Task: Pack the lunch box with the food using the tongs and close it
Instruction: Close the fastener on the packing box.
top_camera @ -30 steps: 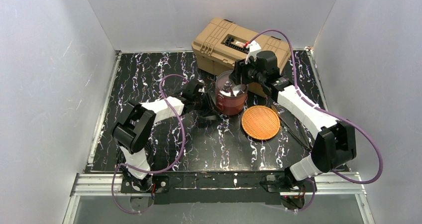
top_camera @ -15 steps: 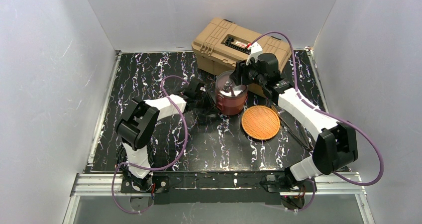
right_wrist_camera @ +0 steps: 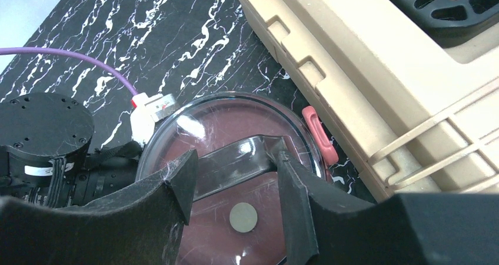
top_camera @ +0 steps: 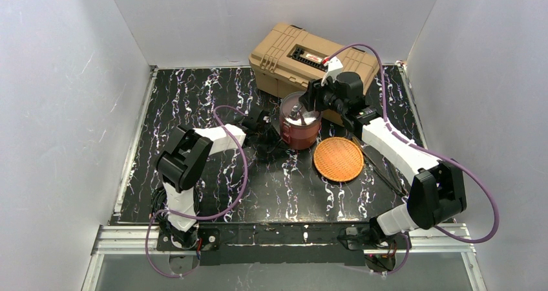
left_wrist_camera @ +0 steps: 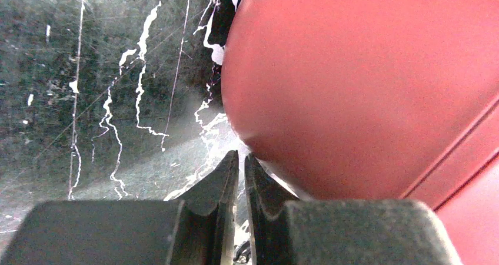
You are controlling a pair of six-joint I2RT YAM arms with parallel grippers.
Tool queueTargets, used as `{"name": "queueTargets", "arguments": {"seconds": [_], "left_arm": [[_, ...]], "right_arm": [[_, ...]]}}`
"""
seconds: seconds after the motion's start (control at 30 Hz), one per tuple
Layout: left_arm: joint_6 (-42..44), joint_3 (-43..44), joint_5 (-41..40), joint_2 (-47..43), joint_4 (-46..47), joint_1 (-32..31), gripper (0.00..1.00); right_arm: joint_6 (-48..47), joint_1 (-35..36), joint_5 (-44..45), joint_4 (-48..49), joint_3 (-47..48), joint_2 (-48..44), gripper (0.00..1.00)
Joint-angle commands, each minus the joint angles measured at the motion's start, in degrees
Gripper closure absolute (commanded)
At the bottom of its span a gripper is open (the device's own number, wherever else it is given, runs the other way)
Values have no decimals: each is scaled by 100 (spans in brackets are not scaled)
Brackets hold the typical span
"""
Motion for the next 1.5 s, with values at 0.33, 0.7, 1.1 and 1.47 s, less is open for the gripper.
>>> {"name": "queueTargets", "arguments": {"seconds": [0.33,0.7,1.1,1.47], "left_arm": [[-961,794,-344,329,745,-2,99],[-1111,1396,-426,638,327,9,99],[-1339,2114,-637,859,-219,53,100],[-1753,2205,-823,965,-76,49,100]], "right_arm": [[-110,110,-244,-1688,-739,278,44],[-126,116,-264,-1668,-948,296,45],[-75,119,-385,-1485,-1163,404,46],[-42,119,-498,-1402,-1246,489,48]]}}
